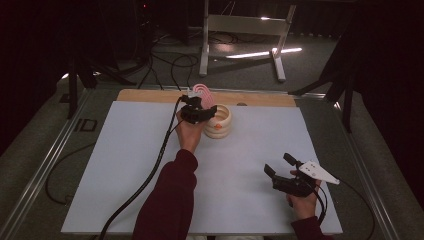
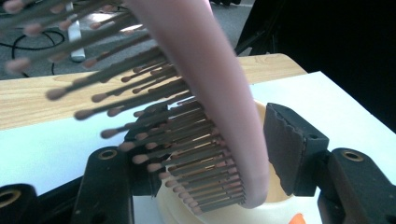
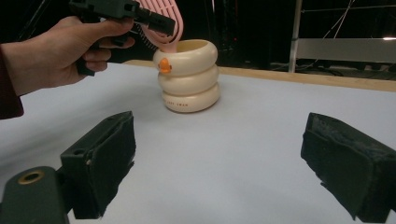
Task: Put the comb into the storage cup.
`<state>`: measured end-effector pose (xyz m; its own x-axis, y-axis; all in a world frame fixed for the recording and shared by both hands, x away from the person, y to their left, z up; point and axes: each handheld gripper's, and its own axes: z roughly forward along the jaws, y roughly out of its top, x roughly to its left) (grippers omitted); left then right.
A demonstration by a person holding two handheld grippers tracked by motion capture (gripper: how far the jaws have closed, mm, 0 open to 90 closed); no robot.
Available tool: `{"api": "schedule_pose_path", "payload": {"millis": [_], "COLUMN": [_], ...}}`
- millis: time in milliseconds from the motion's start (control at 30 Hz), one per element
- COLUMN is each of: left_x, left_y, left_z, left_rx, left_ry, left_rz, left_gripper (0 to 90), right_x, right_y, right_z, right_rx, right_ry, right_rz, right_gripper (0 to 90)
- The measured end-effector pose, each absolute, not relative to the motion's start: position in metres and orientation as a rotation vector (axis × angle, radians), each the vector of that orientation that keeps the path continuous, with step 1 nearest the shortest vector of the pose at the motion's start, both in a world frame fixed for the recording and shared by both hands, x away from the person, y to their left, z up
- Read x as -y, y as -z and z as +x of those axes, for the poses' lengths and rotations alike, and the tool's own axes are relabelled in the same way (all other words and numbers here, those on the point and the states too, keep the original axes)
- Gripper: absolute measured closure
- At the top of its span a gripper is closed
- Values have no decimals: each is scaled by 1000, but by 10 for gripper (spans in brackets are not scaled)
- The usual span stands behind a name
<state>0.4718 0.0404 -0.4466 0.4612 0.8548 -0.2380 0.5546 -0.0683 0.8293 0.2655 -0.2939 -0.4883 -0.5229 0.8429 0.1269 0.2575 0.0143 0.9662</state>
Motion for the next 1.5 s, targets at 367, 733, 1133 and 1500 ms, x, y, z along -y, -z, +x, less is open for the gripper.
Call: {"api": "schedule_pose_path", "payload": {"millis": [367, 733, 1133, 1500], "left_x": [-47, -66, -77, -87], "left_y": [447, 450, 448, 449], "left_z": [466, 460, 448, 439], "left_rx": [-1223, -1249, -1205, -1157], "left_ry": [-449, -473, -486, -478], "left_rz": [1701, 1671, 1697, 1735], "left_gripper": [314, 221, 125, 33], "right_x": [294, 292, 292, 291], "right_y": [488, 489, 489, 490], "right_z": [265, 265, 265, 266], "right_rx": [-1797, -1802, -1807, -1812], "right_ry": [-1540, -1537, -1536, -1531], "right_rz": [1126, 1123, 1122, 1122], "right_gripper": [99, 99, 99, 99]}}
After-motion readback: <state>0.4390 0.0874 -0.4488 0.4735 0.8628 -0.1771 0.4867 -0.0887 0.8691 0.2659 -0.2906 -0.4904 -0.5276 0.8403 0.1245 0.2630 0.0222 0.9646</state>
